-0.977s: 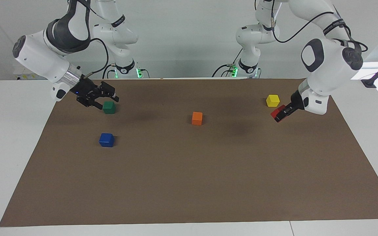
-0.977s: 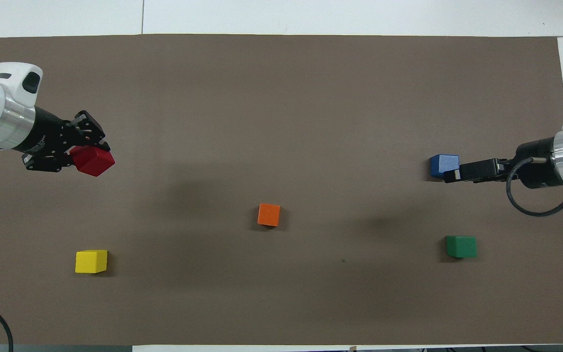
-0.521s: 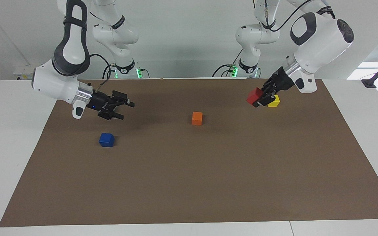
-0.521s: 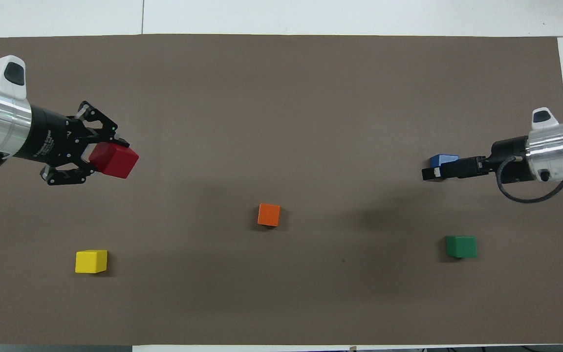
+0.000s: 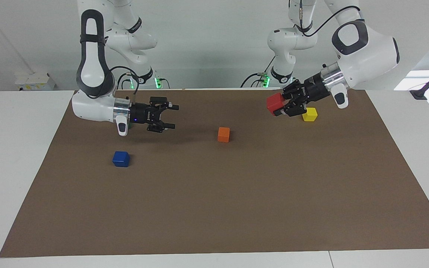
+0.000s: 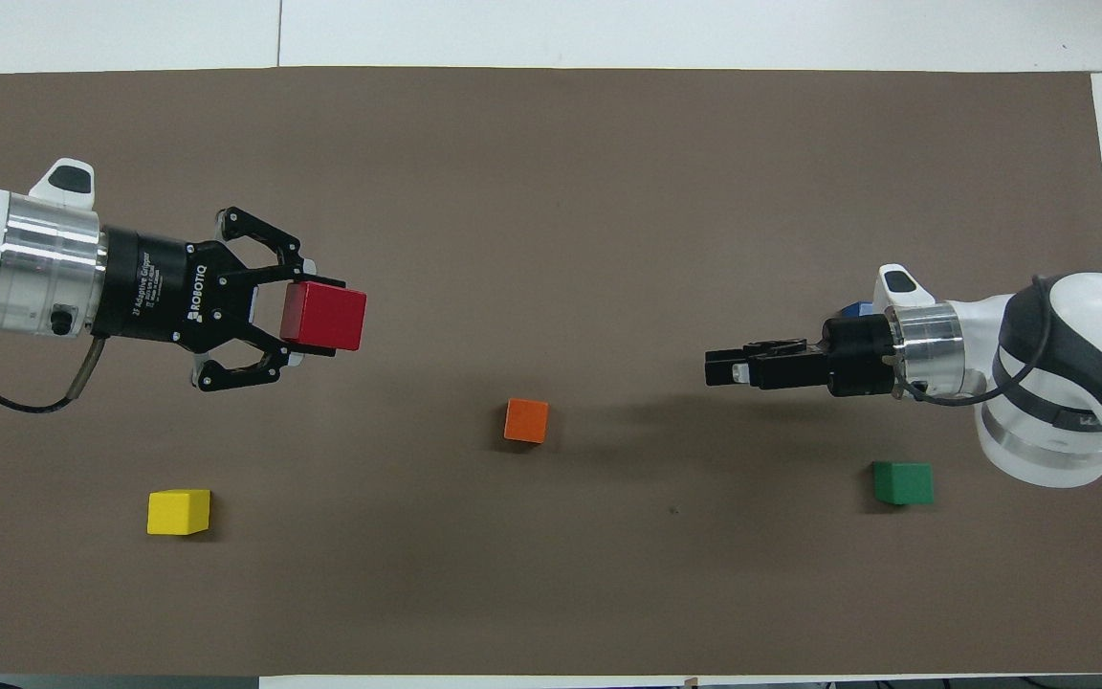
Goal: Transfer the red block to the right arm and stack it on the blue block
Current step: 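Carry the red cube toward the right gripper while the right gripper approaches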
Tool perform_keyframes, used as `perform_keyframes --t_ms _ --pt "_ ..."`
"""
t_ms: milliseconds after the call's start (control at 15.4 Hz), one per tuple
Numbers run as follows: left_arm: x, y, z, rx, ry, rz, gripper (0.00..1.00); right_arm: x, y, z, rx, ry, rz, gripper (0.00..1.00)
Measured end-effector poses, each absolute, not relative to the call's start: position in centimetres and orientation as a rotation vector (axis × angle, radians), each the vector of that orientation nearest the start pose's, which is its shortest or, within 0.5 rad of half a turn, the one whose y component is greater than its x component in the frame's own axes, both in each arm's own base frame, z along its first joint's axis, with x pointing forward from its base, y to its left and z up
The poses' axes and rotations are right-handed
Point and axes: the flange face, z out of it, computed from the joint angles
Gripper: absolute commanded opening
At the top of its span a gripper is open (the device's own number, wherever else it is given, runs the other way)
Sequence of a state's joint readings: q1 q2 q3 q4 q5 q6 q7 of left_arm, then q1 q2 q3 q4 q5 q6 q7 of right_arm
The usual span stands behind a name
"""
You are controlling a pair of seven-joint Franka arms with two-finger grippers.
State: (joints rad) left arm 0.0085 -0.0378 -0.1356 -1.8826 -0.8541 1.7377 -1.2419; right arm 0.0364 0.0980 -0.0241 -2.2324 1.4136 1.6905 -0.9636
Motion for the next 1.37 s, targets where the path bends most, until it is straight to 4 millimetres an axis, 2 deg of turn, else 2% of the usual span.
perform_keyframes --t_ms 195,391,586,716,912,1368 --pt "51.7 -14.7 52.4 1.882 1.525 -0.808 0.0 50.9 12.5 33.3 -1.623 -0.204 -0.143 1.0" --pt "49.8 -16.3 51.0 1.873 1.543 -0.803 0.0 50.6 17.5 33.3 -1.494 -0.156 -0.145 1.0" --pt "49.3 -17.4 50.2 1.807 1.564 -0.762 0.0 49.8 22.8 32.7 -1.403 -0.081 -0.126 1.0" --pt "49.0 -18.9 49.9 1.778 1.564 -0.725 0.0 49.0 25.0 32.0 -1.406 -0.06 -0.083 1.0" --pt "47.9 -21.4 48.9 1.764 1.563 -0.705 0.0 48.8 25.9 32.0 -1.397 -0.036 -0.075 1.0" --pt "46.8 -22.2 47.9 1.669 1.517 -0.782 0.0 49.0 29.1 33.1 -1.348 0.052 -0.132 1.0"
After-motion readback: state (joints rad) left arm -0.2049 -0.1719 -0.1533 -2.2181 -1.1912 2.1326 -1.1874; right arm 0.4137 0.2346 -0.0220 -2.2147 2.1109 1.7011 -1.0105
